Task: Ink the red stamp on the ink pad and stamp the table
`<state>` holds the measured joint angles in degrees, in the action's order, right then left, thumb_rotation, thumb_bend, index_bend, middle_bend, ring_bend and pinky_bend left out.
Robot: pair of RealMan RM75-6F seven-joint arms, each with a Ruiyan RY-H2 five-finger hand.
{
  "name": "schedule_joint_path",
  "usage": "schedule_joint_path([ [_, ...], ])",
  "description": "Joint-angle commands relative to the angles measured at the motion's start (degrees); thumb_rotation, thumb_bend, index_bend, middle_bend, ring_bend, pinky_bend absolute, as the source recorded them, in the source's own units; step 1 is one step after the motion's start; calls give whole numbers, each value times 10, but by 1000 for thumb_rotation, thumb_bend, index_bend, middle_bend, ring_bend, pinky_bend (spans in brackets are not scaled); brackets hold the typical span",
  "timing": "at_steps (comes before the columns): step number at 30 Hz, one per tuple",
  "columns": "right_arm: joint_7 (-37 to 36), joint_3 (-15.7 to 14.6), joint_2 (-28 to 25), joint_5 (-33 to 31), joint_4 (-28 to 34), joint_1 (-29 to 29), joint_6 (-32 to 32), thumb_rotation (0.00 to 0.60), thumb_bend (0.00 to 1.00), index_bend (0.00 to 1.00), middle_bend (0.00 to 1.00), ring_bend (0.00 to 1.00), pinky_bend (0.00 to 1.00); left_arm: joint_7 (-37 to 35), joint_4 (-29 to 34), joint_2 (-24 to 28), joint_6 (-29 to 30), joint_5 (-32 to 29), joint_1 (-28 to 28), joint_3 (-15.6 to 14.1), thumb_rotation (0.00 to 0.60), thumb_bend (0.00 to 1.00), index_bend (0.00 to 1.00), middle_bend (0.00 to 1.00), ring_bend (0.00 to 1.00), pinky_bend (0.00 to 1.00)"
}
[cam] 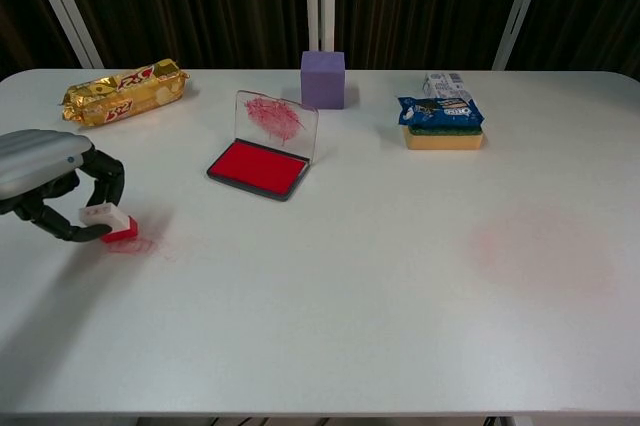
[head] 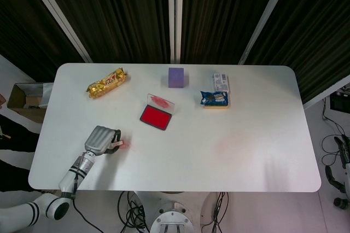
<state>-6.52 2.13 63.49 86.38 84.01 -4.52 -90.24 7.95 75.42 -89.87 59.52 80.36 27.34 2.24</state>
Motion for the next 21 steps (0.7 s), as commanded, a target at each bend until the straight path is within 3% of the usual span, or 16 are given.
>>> schedule_joint_path([
  [1,0,0,0,0,0,0,0,600,349,0,0,0,0,-21,19,17,-9,-7,6,9,600,353,570,629,950,1000],
  [11,10,0,1,2,8,5,6,600,349,0,0,0,0,-51,115,117,-110,-51,84,69,600,388,601,660,962,1000],
  [21,14,-2,-2,3,14,4,3,600,349,0,0,0,0,-46,90,96,-236,-141,194,115,600,408,612,671,970,1000],
])
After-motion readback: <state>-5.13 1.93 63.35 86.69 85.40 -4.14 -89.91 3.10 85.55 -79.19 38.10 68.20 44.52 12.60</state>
